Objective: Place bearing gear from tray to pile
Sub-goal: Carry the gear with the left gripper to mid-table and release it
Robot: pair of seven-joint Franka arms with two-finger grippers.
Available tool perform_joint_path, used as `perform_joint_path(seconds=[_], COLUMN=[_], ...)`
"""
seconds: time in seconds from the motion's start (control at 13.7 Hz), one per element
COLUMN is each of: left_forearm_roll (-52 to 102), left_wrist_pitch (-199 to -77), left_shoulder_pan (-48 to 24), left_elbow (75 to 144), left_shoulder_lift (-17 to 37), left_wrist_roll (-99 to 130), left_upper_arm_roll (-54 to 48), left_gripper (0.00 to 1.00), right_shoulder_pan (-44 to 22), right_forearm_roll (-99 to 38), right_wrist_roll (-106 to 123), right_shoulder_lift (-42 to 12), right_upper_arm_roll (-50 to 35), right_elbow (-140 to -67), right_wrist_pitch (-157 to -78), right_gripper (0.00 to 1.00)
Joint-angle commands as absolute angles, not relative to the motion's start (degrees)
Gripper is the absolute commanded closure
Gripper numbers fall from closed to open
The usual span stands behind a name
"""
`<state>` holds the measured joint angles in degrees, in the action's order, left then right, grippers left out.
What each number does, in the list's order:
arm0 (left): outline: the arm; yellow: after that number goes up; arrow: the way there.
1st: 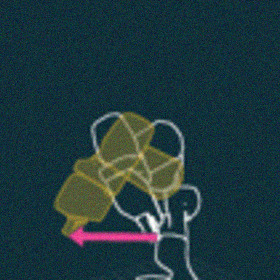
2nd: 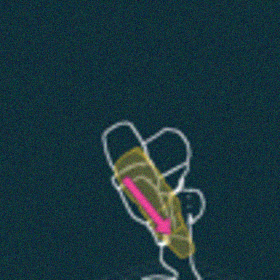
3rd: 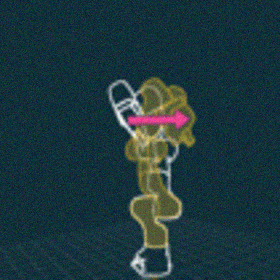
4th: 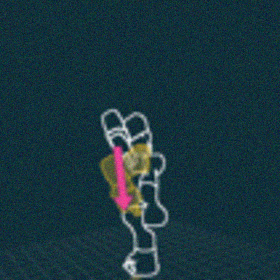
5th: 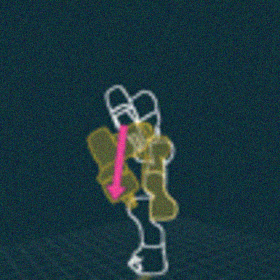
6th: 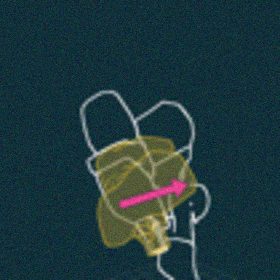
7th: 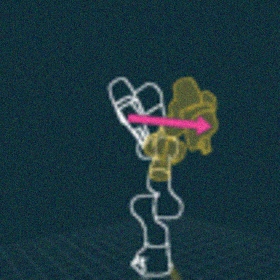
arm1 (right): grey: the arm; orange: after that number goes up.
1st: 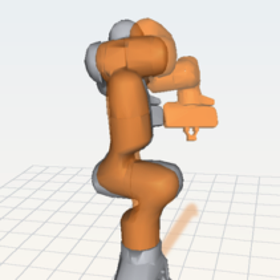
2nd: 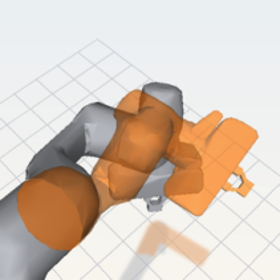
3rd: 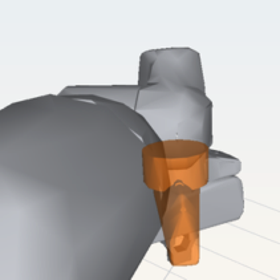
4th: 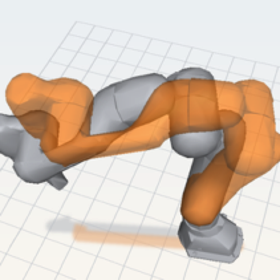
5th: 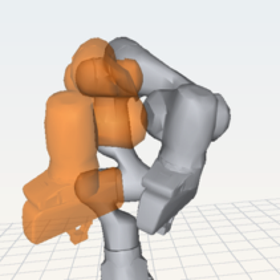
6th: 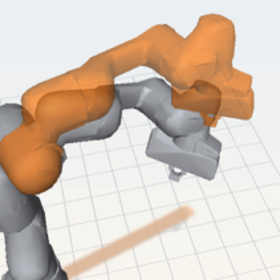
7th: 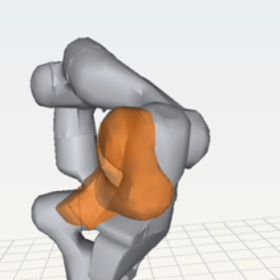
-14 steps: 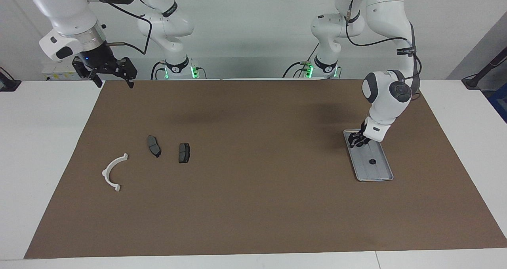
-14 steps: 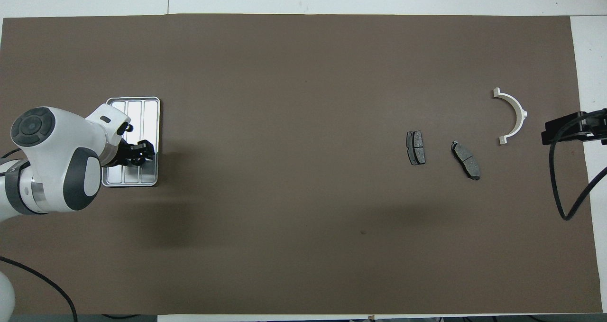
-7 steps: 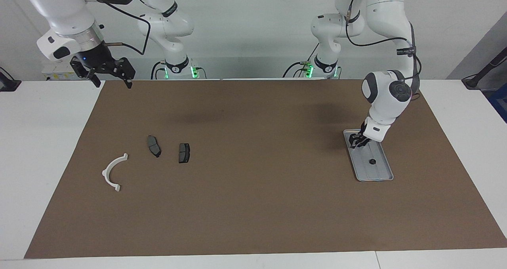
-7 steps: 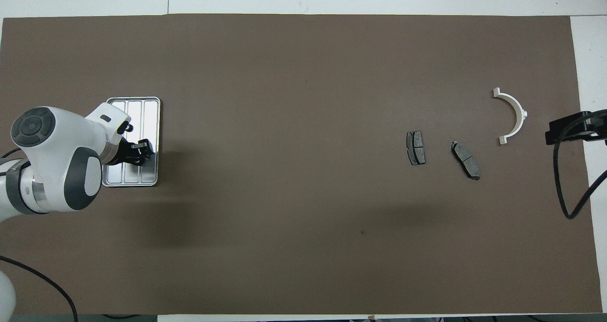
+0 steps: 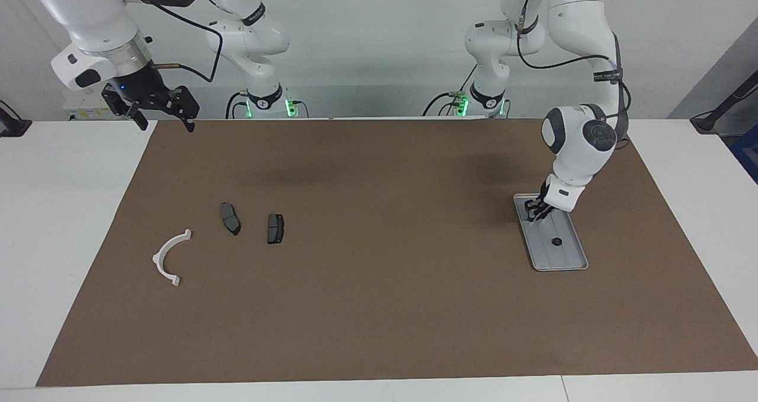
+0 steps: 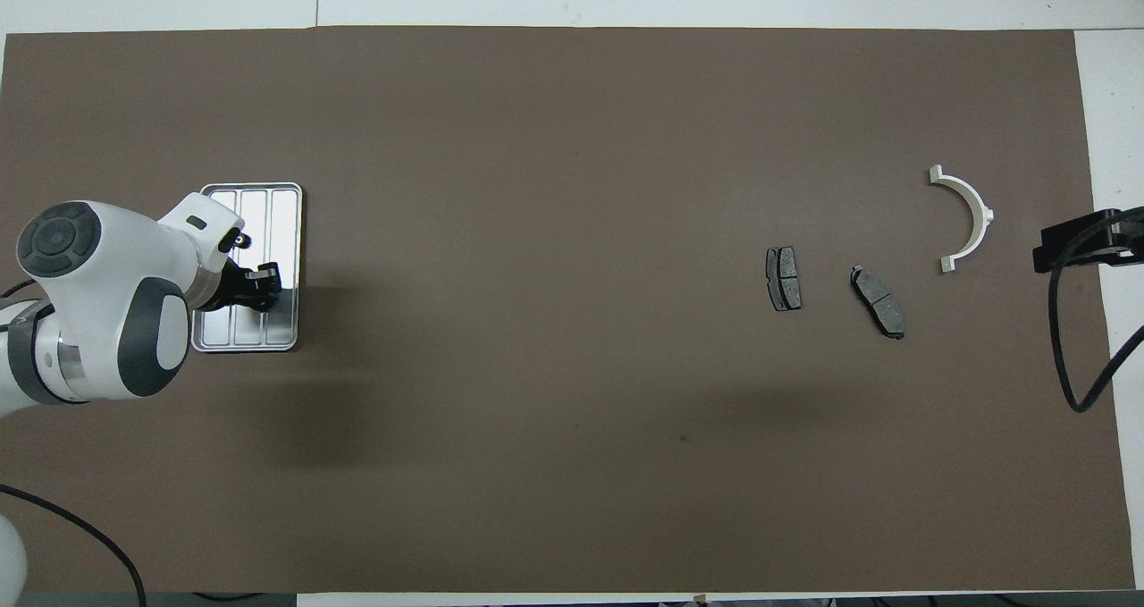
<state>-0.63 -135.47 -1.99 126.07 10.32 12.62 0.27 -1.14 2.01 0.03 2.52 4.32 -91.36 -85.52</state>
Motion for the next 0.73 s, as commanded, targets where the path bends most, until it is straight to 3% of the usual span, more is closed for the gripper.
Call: perform_joint_path(seconds=[0.0,0.22,0.66], left_forearm_roll=[-1.41,-0.79,-0.09], left_wrist_pitch=[-132.48,-124.03,-123.66], left_shoulder_pan=[-2.28,-4.38,-20.54], left_elbow=[123.68,116.21,111.28], left_shoulder_lift=[10.9,10.81,12.21], left_wrist_roll=[14.06,20.45,52.41], left_upper_arm_roll=[0.35,0.09,0.18], left_gripper=[1.0,1.0,1.0], right_shoulder_pan=[-1.05,-1.05,-0.97], right_forearm_roll=[1.58,1.5,1.23], right_wrist_roll=[-0.35,0.7,0.61], right_shoulder_lift=[3.95,4.48,4.57], right_upper_arm_roll=[3.87,3.87,3.87], right_elbow=[-92.64,-93.51,-93.78], right_wrist_pitch=[-84.99,-84.99,-86.04], right_gripper=[0.0,0.0,0.0])
